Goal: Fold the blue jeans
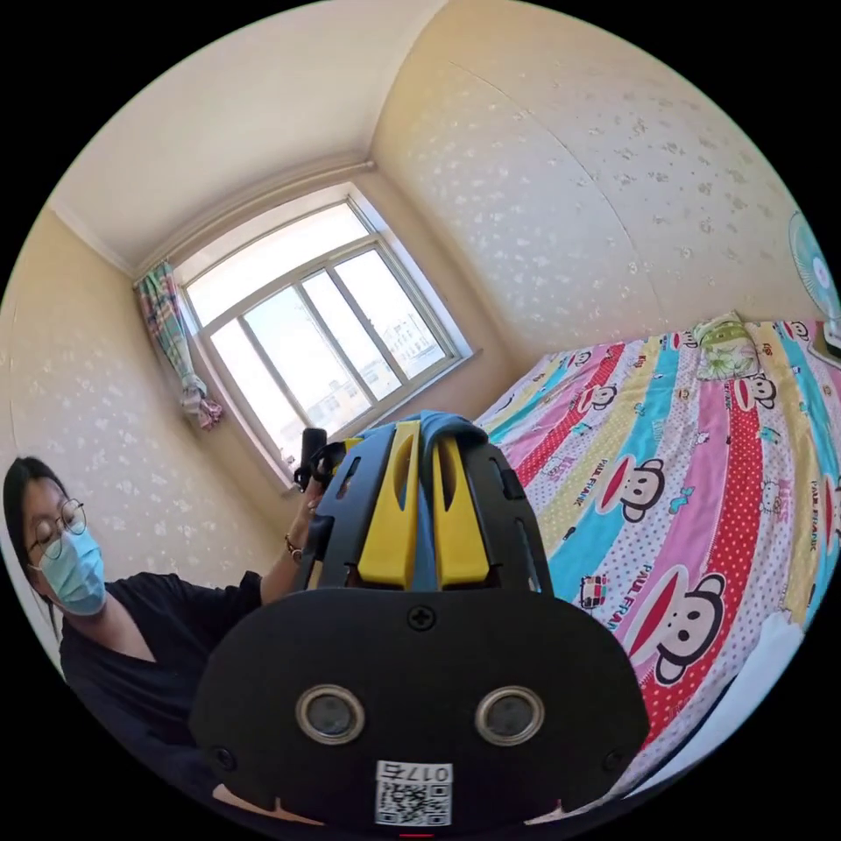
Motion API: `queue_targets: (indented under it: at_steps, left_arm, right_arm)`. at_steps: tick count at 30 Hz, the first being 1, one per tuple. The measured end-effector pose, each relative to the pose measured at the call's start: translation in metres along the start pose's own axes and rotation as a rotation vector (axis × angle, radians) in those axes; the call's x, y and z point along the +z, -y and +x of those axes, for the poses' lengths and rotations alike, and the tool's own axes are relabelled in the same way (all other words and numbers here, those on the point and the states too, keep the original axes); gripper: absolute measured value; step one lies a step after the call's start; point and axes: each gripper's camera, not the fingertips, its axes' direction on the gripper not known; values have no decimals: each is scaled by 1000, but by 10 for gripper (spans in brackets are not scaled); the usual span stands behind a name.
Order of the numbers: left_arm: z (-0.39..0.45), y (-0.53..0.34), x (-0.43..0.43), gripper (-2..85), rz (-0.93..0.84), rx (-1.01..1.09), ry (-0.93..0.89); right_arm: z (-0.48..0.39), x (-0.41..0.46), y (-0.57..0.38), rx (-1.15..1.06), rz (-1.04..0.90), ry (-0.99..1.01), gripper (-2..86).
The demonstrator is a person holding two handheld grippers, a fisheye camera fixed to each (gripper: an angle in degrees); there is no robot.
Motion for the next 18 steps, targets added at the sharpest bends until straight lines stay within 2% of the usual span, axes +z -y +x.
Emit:
queue_targets:
  at_steps: [1,4,7,9,12,15,18]
  left_arm:
    - [-8,-4,5,4,-11,-6,18]
    - [-44,-50,30,4,-117,-36,145]
    - [-72,-126,55,7,-234,-79,118]
    - [-83,-195,71,12,-295,-136,50]
    - [-91,-270,82,35,-382,-244,87]
    - [-95,-304,78,78,-438,-306,133]
    - [-98,-293,64,123,-441,-308,173]
  right_arm:
    - [11,7,-8,14,27,16,11]
    - [30,34,-51,59,-51,-52,11]
    - [40,43,-122,70,-133,-128,14]
    - [46,37,-170,112,-155,-110,16]
    - [45,23,-247,182,-224,-57,23]
    - [42,12,-301,311,-352,-131,47]
    - [36,-17,-313,382,-304,-195,71]
